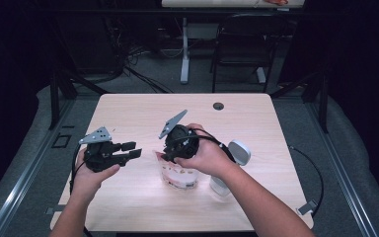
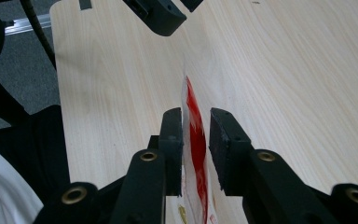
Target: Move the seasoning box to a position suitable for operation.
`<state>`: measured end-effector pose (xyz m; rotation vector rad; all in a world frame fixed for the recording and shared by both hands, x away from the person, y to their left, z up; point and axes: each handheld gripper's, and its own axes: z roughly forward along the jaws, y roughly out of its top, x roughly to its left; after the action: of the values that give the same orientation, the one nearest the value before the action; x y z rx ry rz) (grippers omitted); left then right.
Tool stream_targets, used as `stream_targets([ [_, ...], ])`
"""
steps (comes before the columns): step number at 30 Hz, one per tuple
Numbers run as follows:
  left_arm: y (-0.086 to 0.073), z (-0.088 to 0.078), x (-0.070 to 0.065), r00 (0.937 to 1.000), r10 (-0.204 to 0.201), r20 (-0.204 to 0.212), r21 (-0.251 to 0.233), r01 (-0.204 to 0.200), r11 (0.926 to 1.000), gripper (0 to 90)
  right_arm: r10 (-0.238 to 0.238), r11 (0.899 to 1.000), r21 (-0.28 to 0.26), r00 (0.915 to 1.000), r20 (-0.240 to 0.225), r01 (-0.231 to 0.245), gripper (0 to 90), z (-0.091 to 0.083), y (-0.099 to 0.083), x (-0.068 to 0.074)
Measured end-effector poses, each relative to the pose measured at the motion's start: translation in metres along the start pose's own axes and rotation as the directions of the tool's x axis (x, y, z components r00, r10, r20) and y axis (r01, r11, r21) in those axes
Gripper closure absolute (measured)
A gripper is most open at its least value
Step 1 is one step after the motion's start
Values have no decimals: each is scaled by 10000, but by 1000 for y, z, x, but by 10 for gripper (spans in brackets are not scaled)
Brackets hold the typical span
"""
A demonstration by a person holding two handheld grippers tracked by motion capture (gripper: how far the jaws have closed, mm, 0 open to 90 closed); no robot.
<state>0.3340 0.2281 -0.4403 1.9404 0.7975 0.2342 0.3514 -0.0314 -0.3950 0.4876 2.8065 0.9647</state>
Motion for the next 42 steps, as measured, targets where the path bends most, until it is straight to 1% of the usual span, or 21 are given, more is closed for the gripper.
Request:
stream_targets([
  [3,0,0,0,10000,-7,-11,21,7,10000,595,43,10000,89,10000,-18,-43,738,2,0,0],
  [4,0,0,0,10000,-20,-14,22,20,10000,595,-15,9999,140,10000,-23,15,742,3,0,-1],
  [12,-1,0,1,10000,-39,-33,31,39,10000,595,-47,9994,343,9999,-99,50,778,6,1,-1],
  [17,-1,1,1,10000,-48,-30,34,48,10000,595,39,9991,433,9999,-129,-33,786,8,2,-1],
  [18,-1,1,1,10000,3,-30,48,-3,10000,594,74,9987,498,9999,-110,-68,786,8,2,-1],
  [29,-1,1,1,10000,-22,-36,40,22,10000,594,-48,9971,759,10000,-20,50,800,11,4,0],
  [42,-1,1,1,10000,-19,-49,61,19,10000,594,-73,9952,980,10000,-38,76,864,13,7,-2],
])
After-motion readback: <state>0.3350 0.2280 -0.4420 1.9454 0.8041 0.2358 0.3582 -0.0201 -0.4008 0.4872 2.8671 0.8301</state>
